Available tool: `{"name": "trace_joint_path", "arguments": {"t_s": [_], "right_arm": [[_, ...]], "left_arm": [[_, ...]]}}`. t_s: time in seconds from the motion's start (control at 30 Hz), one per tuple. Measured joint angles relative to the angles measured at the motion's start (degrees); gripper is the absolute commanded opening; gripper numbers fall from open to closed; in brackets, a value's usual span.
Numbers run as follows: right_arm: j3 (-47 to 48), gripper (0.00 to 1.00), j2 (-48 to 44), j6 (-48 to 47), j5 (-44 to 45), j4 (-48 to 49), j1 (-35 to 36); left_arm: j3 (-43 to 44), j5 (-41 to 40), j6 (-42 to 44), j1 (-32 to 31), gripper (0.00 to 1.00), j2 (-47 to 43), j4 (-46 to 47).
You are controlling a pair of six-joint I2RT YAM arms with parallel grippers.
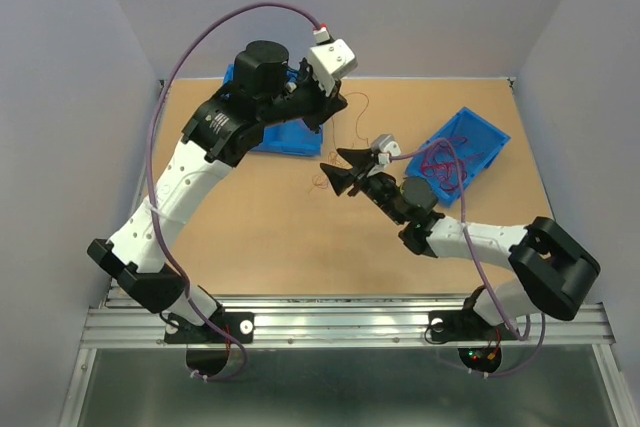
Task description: Untangle the cables
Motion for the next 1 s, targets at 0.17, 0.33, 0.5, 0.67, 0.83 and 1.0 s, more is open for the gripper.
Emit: {"name": "trace_joint_path", "arguments": {"t_s": [0.17, 0.33, 0.5, 0.67, 0.83, 1.0], "right_arm": [[0.02, 0.38, 4.46, -0.02, -0.02, 1.73, 0.0], [0.07, 0.31, 10.91, 1.62, -2.4, 3.96, 0.0], [-3.69, 0.31, 17.22, 5.49, -5.07, 9.01, 0.0], [-14.05, 0.31, 20.85, 10.29, -5.7, 10.78, 0.0], [-17.53, 0.24, 21.07, 12.35, -6.36, 11.06, 0.0], [-20.52, 0.61, 17.22, 14.01, -7.41, 12.15, 0.0]], "left_arm": [[7.63, 0.5, -0.44, -0.37, 0.0, 0.5, -3.91], [21.49, -3.69, -0.9, -0.37, 0.0, 2.71, -4.68], [20.13, -16.41, 1.75, -0.61, 0.0, -1.95, 6.58], [12.59, -26.38, 5.84, -0.59, 0.0, -8.39, 18.88], [12.35, -30.62, 6.82, -0.59, 0.0, -8.44, 23.67], [12.24, -34.73, 7.96, -0.59, 0.0, -6.99, 25.7]]}}
